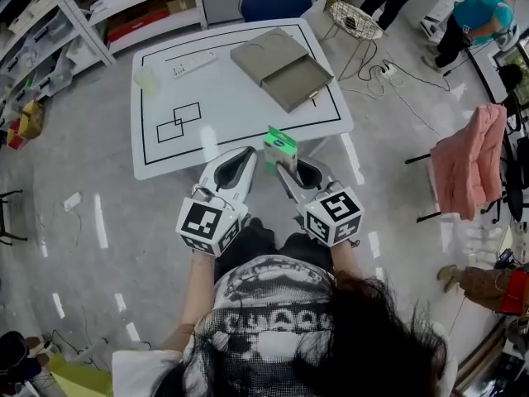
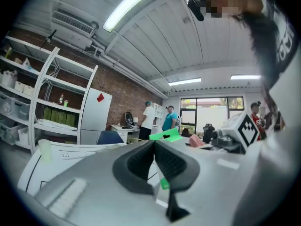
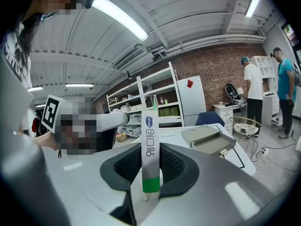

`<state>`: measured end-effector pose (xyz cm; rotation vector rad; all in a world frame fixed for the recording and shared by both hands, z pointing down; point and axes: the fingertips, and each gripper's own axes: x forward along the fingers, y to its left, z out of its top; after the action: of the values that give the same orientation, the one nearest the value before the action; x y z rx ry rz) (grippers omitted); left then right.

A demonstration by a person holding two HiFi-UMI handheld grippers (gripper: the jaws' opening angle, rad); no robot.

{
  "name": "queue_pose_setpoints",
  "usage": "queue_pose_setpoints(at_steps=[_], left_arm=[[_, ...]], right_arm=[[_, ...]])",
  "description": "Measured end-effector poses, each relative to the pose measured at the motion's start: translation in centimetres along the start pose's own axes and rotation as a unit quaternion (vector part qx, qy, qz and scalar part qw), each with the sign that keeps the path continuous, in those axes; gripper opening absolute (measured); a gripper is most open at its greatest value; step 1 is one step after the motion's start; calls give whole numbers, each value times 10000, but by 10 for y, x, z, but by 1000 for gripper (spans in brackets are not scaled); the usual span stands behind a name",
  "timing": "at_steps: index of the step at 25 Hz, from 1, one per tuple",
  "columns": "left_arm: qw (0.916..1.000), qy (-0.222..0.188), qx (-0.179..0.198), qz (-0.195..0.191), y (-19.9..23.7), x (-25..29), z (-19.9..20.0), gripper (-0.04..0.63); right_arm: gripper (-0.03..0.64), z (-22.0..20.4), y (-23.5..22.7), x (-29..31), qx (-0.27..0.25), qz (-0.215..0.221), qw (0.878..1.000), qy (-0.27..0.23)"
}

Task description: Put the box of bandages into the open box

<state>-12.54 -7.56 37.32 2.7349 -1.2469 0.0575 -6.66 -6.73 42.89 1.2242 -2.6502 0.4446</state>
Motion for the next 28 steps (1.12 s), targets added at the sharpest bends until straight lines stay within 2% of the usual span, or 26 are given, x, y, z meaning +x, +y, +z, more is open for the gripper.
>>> queue_pose_setpoints(at_steps=[12,22,28], left_arm=[[9993,165,-238,-251,15,14,-12,0],[9991,105,-401,-84,39,38,-6,0],[9994,163,-303,4,50,74,-3,0]], right_arm=[[92,-3,-13,18,209,-266,9993,178],[92,6,-41,46,352,-114,9992,169],[92,11,-78,64,481,-47,9985,237]])
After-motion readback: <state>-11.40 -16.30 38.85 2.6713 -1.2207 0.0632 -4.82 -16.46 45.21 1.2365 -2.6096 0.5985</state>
